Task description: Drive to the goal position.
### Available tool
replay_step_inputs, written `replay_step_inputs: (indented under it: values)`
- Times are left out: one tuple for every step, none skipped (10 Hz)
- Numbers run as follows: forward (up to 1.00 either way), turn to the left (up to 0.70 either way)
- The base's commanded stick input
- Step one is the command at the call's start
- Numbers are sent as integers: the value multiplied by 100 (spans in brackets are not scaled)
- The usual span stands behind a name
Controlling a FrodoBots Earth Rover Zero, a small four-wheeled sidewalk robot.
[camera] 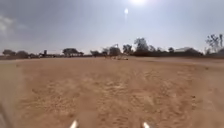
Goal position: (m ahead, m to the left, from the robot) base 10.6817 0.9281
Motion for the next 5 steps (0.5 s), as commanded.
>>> replay_step_inputs:
  values:
    - [70, 0]
    - [70, 0]
    - [70, 0]
    - [70, 0]
    - [70, 0]
